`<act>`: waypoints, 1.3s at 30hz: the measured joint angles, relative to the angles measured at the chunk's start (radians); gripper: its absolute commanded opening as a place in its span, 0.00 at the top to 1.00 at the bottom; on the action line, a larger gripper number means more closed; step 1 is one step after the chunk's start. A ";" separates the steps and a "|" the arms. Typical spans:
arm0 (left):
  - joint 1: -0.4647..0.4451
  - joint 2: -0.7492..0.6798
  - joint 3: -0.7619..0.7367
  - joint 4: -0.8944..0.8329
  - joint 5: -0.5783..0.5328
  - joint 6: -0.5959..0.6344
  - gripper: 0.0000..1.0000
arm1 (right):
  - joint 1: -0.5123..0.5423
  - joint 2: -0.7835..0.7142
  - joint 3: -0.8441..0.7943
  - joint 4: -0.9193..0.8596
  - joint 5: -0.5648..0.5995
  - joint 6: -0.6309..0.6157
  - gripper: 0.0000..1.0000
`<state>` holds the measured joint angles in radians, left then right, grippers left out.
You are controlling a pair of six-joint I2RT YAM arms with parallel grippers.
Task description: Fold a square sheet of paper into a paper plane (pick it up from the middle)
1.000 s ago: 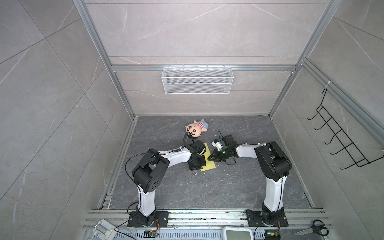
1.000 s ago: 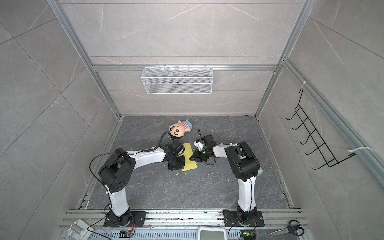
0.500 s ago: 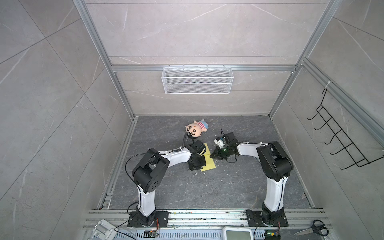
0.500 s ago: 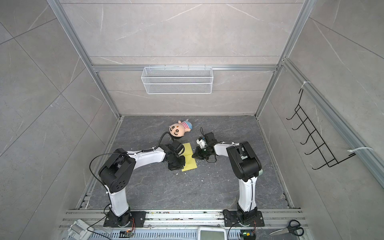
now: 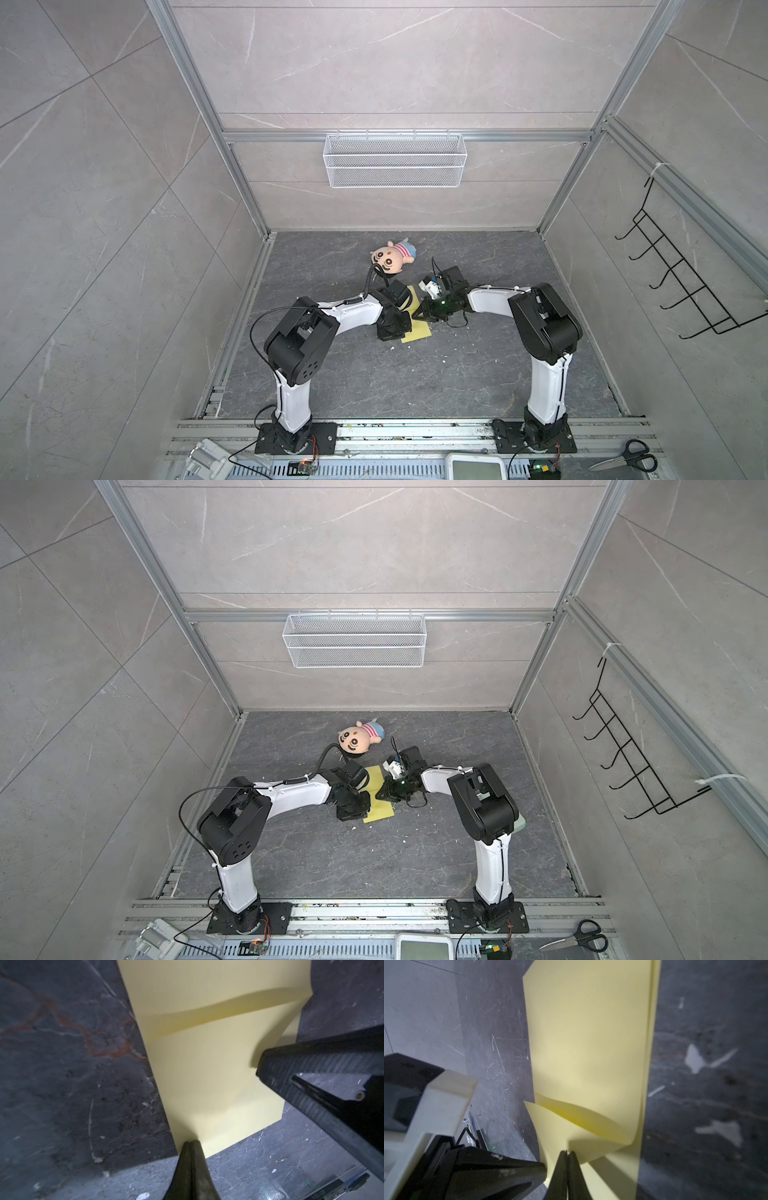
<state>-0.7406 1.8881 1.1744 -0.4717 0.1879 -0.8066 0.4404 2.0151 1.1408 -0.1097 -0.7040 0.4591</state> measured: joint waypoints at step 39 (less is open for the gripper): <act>0.059 -0.141 0.003 0.051 0.006 0.035 0.70 | -0.080 -0.260 -0.186 0.083 0.091 0.108 0.44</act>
<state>-0.6819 1.7473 1.1774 -0.4210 0.1940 -0.7715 0.3599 1.7554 0.9546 -0.0269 -0.6132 0.5667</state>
